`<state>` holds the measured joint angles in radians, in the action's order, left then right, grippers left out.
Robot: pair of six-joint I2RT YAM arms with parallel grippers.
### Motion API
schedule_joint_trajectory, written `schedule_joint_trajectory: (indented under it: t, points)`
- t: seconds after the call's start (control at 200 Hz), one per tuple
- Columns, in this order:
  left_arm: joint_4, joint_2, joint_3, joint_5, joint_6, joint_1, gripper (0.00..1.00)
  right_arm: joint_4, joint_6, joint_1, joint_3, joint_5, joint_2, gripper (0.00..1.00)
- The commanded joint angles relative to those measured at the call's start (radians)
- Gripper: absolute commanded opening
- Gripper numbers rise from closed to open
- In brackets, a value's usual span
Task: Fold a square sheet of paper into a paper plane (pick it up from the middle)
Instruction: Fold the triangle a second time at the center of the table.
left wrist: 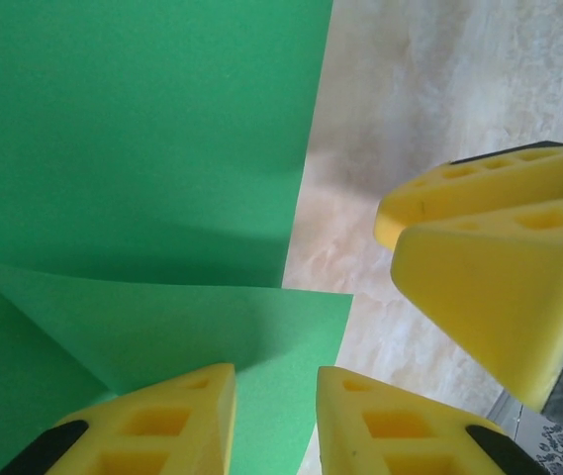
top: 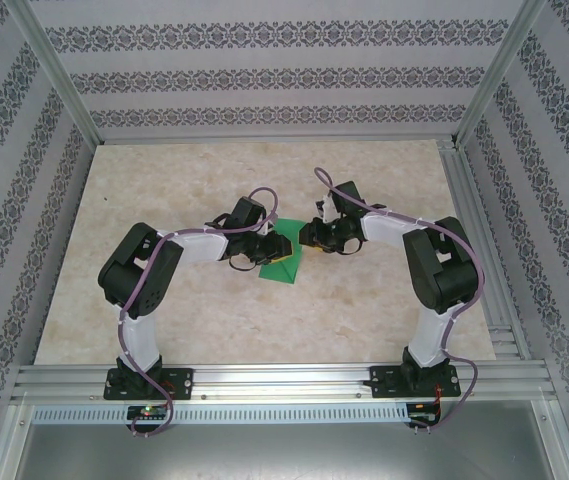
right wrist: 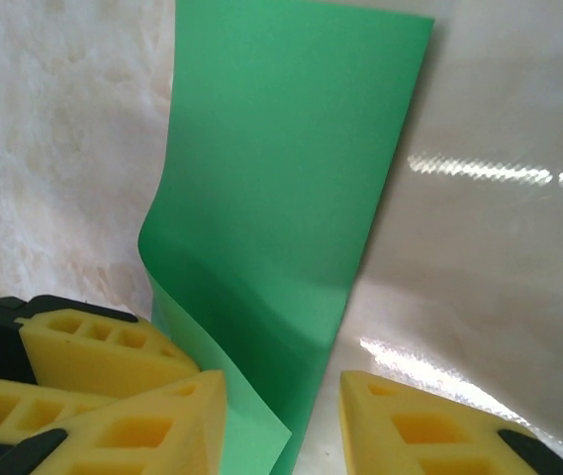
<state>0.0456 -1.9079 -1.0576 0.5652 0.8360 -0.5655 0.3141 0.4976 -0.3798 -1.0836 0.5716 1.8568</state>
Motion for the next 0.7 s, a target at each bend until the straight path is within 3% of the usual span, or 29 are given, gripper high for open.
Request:
schedule_joint_trajectory:
  t: [0.0, 0.525, 0.699]
  points:
    - [0.007, -0.013, -0.017, -0.021, -0.009, -0.007, 0.27, 0.008, -0.040, -0.018, 0.011, 0.035, -0.015, 0.37]
    - [0.008, -0.010, -0.010, -0.030, -0.006, -0.008, 0.24, 0.025, -0.065, -0.041, 0.020, 0.034, 0.002, 0.35]
    - [0.004, -0.009, -0.007, -0.030, -0.004, -0.008, 0.23, 0.019, -0.066, -0.045, 0.016, 0.039, 0.009, 0.22]
